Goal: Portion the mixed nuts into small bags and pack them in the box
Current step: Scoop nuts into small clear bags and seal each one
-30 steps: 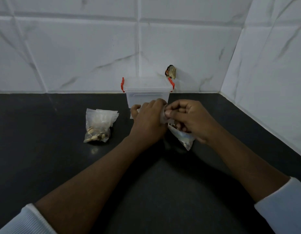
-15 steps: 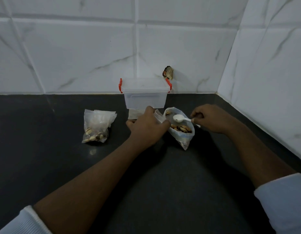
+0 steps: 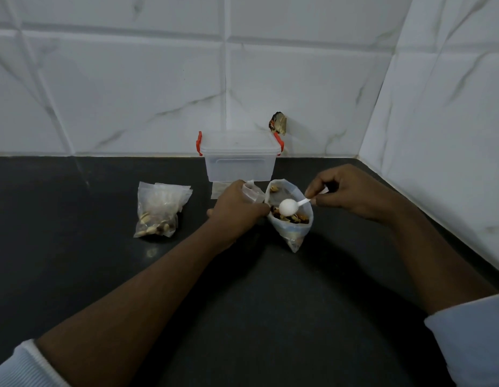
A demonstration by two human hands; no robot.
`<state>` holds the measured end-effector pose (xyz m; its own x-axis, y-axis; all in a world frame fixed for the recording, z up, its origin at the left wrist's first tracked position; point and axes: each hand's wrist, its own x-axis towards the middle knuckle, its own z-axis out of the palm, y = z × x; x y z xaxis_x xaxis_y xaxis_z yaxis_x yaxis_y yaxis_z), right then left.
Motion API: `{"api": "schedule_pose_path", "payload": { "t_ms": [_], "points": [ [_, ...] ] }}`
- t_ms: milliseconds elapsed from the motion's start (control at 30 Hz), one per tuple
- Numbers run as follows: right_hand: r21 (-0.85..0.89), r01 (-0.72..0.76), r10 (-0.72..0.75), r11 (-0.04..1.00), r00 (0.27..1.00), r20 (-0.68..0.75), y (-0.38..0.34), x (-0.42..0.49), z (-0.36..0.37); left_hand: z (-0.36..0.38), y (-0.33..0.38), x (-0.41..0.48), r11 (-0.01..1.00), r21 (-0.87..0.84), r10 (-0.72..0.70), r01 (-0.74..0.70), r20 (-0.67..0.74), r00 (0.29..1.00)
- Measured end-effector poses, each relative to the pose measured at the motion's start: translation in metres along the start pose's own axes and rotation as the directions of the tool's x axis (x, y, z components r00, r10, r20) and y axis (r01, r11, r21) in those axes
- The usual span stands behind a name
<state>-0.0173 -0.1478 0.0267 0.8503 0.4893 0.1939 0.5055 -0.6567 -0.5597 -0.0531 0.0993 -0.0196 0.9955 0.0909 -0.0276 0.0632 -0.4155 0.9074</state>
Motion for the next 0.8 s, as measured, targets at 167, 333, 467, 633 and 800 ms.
{"api": "schedule_pose_path", "payload": {
  "t_ms": [167,333,467,633,800],
  "points": [
    [-0.176,-0.039,0.035,0.984,0.999,-0.024,0.007,0.006,0.007,0.004,-0.001,0.000,1.000,0.013,0.025,-0.026,0.058,0.998],
    [-0.198,-0.005,-0.027,0.980,0.987,-0.156,0.008,0.013,0.016,0.004,-0.003,-0.001,0.996,0.060,0.058,-0.062,0.060,0.997],
    [-0.107,-0.017,0.006,0.994,0.994,-0.106,0.016,0.001,-0.010,0.001,-0.002,-0.002,0.988,0.115,0.101,-0.104,0.032,0.994],
    [-0.218,-0.027,0.028,0.976,1.000,0.004,0.015,0.005,0.003,0.000,-0.004,0.000,0.982,0.164,0.097,-0.096,0.002,0.995],
    [-0.224,0.012,-0.049,0.975,0.986,-0.161,0.007,0.014,0.016,-0.001,-0.004,-0.001,0.978,0.180,0.103,-0.104,0.011,0.995]
  ]
}}
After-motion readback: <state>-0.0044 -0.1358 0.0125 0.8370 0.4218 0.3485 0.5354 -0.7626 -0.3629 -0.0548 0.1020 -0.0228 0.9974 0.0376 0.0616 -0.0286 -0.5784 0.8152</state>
